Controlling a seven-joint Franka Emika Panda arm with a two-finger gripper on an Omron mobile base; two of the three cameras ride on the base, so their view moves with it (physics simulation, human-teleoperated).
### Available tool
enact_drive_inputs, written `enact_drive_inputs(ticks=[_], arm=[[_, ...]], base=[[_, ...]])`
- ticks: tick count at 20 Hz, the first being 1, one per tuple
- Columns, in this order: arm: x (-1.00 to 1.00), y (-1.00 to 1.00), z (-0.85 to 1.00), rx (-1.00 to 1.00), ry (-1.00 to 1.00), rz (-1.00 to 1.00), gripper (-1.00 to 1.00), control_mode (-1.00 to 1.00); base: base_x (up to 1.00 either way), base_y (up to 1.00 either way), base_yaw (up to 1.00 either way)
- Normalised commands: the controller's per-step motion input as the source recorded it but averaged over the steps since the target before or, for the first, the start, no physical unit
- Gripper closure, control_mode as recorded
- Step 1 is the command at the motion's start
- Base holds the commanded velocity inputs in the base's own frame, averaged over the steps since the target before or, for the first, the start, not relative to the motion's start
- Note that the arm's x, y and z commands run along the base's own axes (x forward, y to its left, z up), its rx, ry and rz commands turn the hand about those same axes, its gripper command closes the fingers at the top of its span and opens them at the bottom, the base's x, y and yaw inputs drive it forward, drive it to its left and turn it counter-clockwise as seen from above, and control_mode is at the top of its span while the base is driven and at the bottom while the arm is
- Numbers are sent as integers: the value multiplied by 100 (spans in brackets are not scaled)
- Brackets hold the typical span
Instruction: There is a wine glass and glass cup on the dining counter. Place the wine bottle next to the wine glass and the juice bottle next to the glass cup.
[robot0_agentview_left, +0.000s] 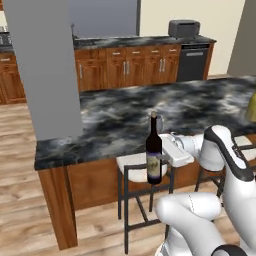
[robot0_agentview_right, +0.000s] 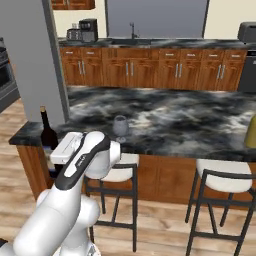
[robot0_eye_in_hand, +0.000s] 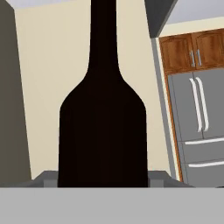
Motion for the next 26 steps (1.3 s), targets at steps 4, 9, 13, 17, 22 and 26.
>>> enact_drive_inputs(ticks=[4, 9, 13, 17, 22, 26], arm=[[0, 0, 0, 0, 0, 0, 100, 100], [0, 0, 0, 0, 0, 0, 100, 100], [0, 0, 0, 0, 0, 0, 100, 100], [0, 0, 0, 0, 0, 0, 100, 100], [0, 0, 0, 0, 0, 0, 100, 100], [0, 0, 0, 0, 0, 0, 100, 100]], base=[[80, -31, 2], [68, -28, 3], [45, -11, 1], [29, 0, 0], [22, 0, 0], [9, 0, 0]])
